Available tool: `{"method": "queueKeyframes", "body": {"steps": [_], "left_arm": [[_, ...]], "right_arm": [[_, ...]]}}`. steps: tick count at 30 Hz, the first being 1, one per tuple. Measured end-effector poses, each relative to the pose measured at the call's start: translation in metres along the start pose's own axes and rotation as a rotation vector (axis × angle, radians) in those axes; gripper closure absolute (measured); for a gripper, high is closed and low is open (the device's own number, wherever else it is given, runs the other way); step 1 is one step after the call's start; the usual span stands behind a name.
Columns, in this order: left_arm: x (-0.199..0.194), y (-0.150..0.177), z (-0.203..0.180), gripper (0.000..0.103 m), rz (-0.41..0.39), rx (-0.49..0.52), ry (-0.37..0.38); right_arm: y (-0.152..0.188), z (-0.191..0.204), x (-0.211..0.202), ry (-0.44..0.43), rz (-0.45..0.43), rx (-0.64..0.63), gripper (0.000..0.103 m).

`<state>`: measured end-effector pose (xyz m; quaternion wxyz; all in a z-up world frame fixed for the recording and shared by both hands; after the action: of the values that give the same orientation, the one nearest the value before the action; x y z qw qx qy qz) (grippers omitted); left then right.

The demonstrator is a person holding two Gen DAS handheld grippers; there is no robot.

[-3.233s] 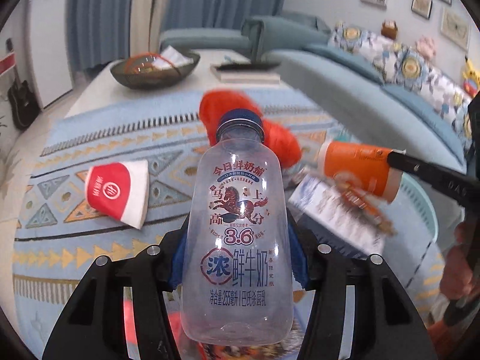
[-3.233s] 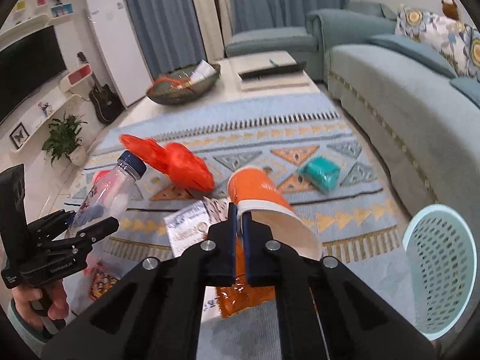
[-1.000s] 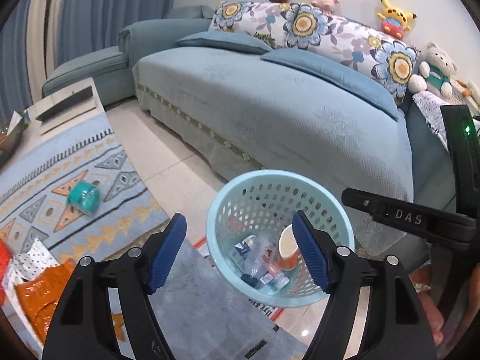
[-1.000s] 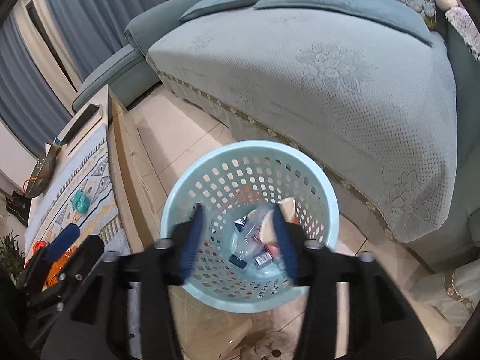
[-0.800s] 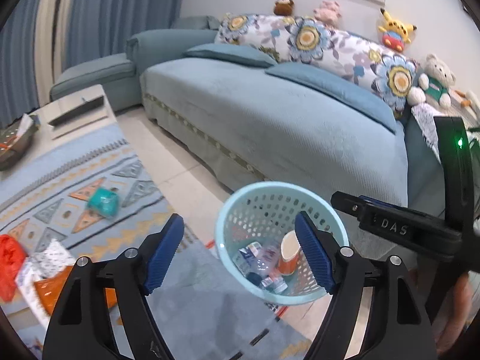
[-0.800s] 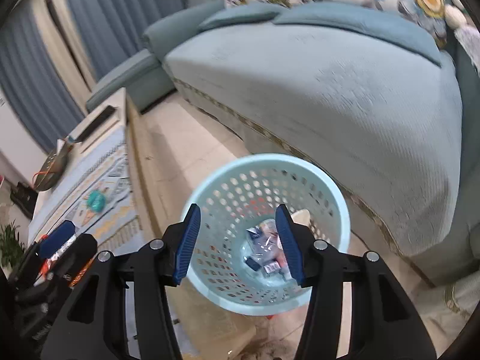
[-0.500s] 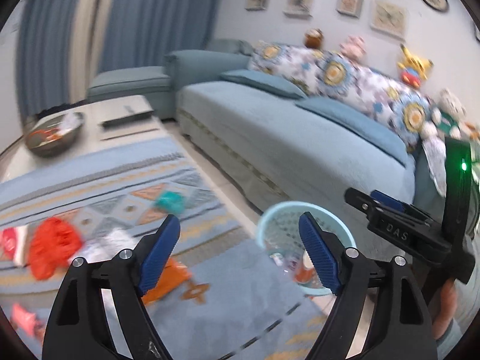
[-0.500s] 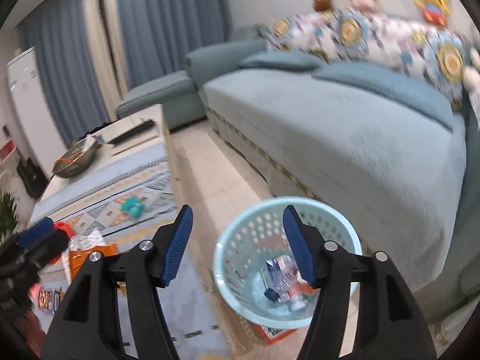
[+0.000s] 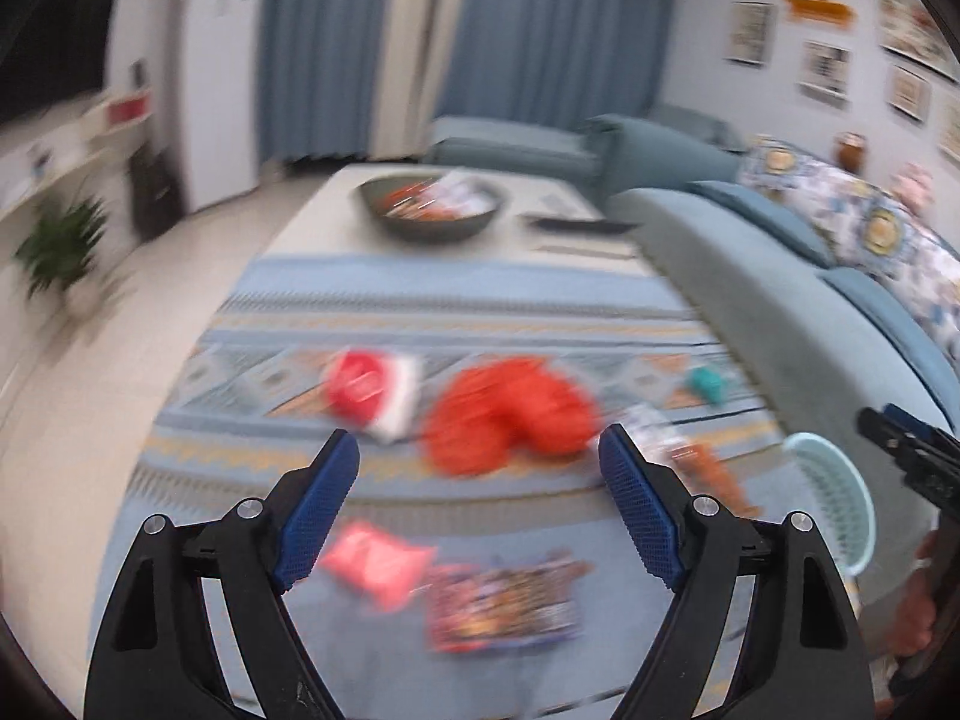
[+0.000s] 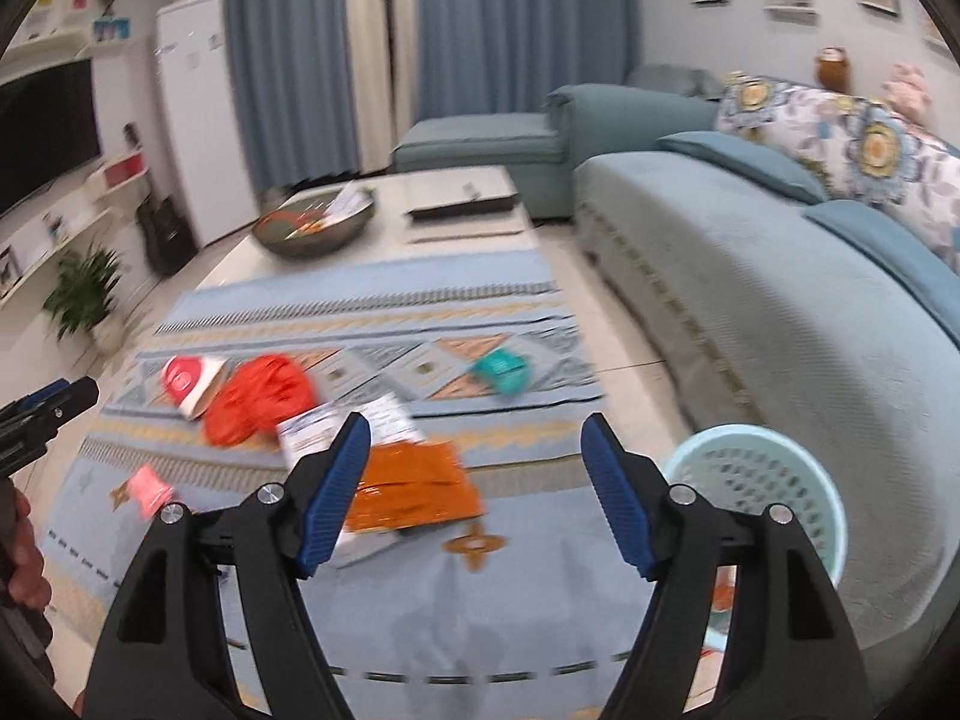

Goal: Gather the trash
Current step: 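Grasp the pink packet with the left tool while the right tool grasps the white carton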

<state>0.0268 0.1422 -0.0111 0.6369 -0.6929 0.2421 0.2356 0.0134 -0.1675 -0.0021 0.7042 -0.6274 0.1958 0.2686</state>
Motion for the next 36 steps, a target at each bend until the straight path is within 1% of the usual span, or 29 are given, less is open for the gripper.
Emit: {"method": "queueKeyframes", "body": {"steps": [2,4,7,8,9,10,11,12,13,14,15,16,18,19,20,22,24,26,27,33,36], "left_arm": [[0.007,0.01,0.028,0.023,0.032,-0.041,-0.03],[0.016,0.022,0.048,0.023,0.076,-0.082,-0.033],[0.038,0.043,0.068,0.025,0.181,-0.123,-0.028],[0.046,0.05,0.072,0.029,0.228,-0.129,-0.041],[0.051,0.057,0.075,0.031,0.252,-0.138,-0.038],[0.055,0.062,0.076,0.032,0.271,-0.152,-0.019],[0.059,0.066,0.077,0.032,0.29,-0.175,0.015],[0.061,0.068,0.078,0.032,0.298,-0.186,0.032],[0.063,0.07,0.077,0.032,0.303,-0.192,0.047],[0.063,0.072,0.074,0.032,0.307,-0.191,0.058],[0.064,0.073,0.07,0.032,0.308,-0.186,0.068],[0.066,0.074,0.068,0.032,0.31,-0.181,0.073],[0.072,0.076,0.064,0.032,0.319,-0.174,0.086],[0.074,0.077,0.062,0.033,0.326,-0.174,0.095],[0.076,0.08,0.062,0.036,0.332,-0.174,0.101],[0.083,0.084,0.059,0.037,0.343,-0.172,0.109],[0.088,0.087,0.057,0.037,0.347,-0.172,0.108],[0.09,0.085,0.054,0.037,0.336,-0.169,0.11],[0.09,0.084,0.054,0.037,0.335,-0.173,0.115],[0.1,0.077,0.058,0.035,0.324,-0.242,0.143],[0.107,0.072,0.054,0.037,0.313,-0.228,0.117]], "right_arm": [[0.007,0.014,0.013,-0.006,0.029,-0.019,0.034],[0.013,0.024,0.028,-0.021,0.066,-0.027,0.034],[0.028,0.043,0.05,-0.035,0.125,-0.057,0.034],[0.033,0.05,0.057,-0.04,0.146,-0.068,0.034],[0.039,0.058,0.061,-0.062,0.161,-0.085,0.034],[0.044,0.065,0.065,-0.079,0.173,-0.097,0.034],[0.05,0.072,0.068,-0.096,0.183,-0.111,0.035],[0.055,0.076,0.07,-0.112,0.194,-0.124,0.037],[0.061,0.082,0.075,-0.121,0.213,-0.145,0.046],[0.061,0.084,0.079,-0.122,0.22,-0.157,0.062],[0.064,0.085,0.083,-0.121,0.229,-0.165,0.065],[0.065,0.084,0.085,-0.12,0.234,-0.161,0.065],[0.066,0.076,0.093,-0.113,0.252,-0.134,0.065],[0.064,0.071,0.096,-0.098,0.25,-0.123,0.065],[0.062,0.066,0.096,-0.09,0.244,-0.115,0.065],[0.059,0.06,0.1,-0.092,0.248,-0.105,0.065],[0.056,0.057,0.105,-0.1,0.257,-0.101,0.058],[0.054,0.055,0.112,-0.13,0.276,-0.087,0.043],[0.054,0.056,0.115,-0.142,0.279,-0.082,0.042],[0.055,0.065,0.132,-0.181,0.307,-0.082,0.04],[0.061,0.073,0.136,-0.192,0.319,-0.104,0.04]]}}
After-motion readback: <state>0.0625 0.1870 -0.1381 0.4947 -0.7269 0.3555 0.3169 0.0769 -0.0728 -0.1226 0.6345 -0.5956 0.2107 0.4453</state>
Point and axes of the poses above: each gripper's, at about its wrist camera, not at the fingertips, and x roughly the way its jaws point, z to its left, y to its underside, the point moved 4 cm from there along x, roughly the way its jaws point, and after that the axes turned 5 degrees about -y, right-handed, at the moved point
